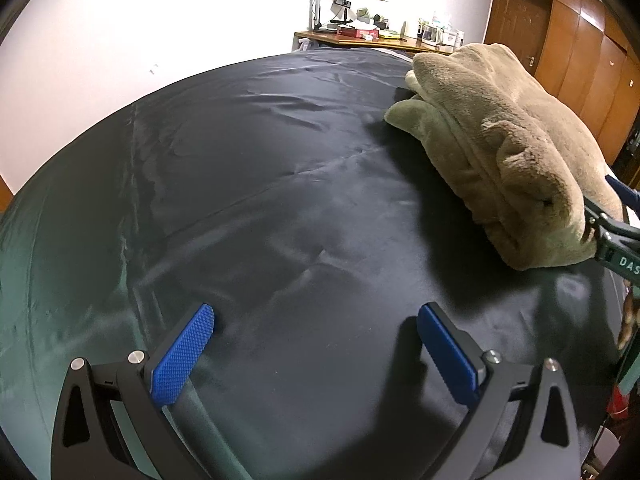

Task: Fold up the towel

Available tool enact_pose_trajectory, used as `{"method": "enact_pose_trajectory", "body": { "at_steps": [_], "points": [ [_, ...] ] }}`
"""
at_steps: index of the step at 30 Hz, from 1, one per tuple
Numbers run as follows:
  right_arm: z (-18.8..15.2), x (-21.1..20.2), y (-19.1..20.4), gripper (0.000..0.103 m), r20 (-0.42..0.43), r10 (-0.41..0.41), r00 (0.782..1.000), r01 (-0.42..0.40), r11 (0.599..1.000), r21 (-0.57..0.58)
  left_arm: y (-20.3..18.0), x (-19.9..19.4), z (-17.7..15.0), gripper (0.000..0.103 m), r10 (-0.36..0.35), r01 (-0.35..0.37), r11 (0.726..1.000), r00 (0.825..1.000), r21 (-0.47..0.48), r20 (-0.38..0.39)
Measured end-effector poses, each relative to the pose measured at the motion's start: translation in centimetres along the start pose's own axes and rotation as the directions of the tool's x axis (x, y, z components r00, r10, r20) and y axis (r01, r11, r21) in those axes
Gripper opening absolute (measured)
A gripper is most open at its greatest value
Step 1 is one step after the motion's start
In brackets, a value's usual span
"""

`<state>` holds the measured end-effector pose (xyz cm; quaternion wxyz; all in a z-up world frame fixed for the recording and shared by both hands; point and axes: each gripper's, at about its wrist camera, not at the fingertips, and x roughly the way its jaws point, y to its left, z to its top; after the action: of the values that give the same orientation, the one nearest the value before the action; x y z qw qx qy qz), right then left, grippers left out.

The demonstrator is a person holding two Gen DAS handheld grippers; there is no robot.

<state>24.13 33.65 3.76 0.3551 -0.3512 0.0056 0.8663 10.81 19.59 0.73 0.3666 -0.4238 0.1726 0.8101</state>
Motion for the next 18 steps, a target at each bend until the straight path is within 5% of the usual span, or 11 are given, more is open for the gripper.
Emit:
{"method": "enact_pose_trajectory", "body": {
  "at_steps": [12,18],
  "points": [
    [0.2,0.4,0.2,0.103,-0.008,-0.026,1.000,0.026,1.000,-0.009,-0.1,0.1,0.1,0.102,0.008,-0.008,1.000,1.000,0.008,-0.003],
    [1.1,-2.8,0.0,0.103,0.058,0.063,0.996,-0.067,0.995,0.077,-0.1,0.1,0.1,0.102,0.007,-0.007,1.000,1.000,0.008,-0.002]
  ]
}}
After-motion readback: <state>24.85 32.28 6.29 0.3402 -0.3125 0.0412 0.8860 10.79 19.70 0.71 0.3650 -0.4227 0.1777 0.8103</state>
